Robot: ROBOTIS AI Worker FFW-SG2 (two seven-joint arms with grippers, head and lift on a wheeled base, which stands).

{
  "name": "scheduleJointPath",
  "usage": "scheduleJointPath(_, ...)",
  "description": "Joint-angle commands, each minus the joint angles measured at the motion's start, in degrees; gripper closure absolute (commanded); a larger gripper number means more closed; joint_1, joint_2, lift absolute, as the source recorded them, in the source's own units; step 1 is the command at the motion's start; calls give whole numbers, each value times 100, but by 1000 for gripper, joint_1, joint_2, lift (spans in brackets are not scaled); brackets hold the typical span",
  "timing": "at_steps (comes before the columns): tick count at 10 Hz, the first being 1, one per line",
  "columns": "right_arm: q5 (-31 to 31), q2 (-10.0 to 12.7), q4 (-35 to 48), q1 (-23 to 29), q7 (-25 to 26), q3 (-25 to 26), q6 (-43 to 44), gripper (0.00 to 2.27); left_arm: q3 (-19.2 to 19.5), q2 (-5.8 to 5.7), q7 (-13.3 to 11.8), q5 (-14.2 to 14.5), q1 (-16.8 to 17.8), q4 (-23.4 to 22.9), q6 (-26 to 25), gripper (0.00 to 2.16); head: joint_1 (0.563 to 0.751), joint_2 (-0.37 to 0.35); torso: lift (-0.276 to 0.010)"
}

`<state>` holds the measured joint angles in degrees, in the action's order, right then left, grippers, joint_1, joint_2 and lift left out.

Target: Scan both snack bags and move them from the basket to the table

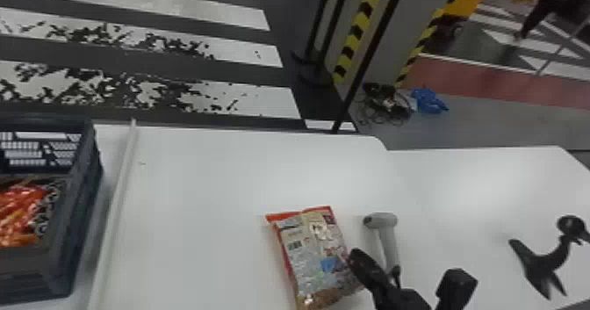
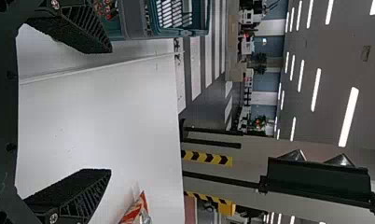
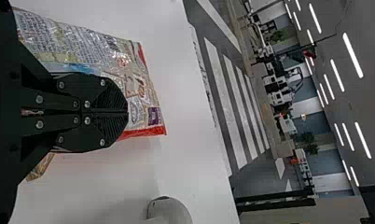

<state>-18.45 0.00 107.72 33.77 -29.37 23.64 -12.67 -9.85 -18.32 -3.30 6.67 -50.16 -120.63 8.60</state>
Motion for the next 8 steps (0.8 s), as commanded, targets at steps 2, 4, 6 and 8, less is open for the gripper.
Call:
scheduleJointPath(2,-1,5,-129,41,-25,-44,163,2256,-17,-5,-4,-17,-12,-4,6,80,695,-350,-98)
scheduleJointPath(4,26,5,-226,94,-25,-149,339,2256,-44,-14,-4,-26,-20,-4,23,80,695,-350,-98)
scheduleJointPath(6,35,5,-252,129,-52,-184,409,2256,-53,-23,-4,-26,-55,5,146,80,695,-350,-98)
scheduleJointPath(8,35,5,-384,156,-69,-219,603,2256,-53,-23,-4,-43,-117,-4,252,80,695,-348,-98)
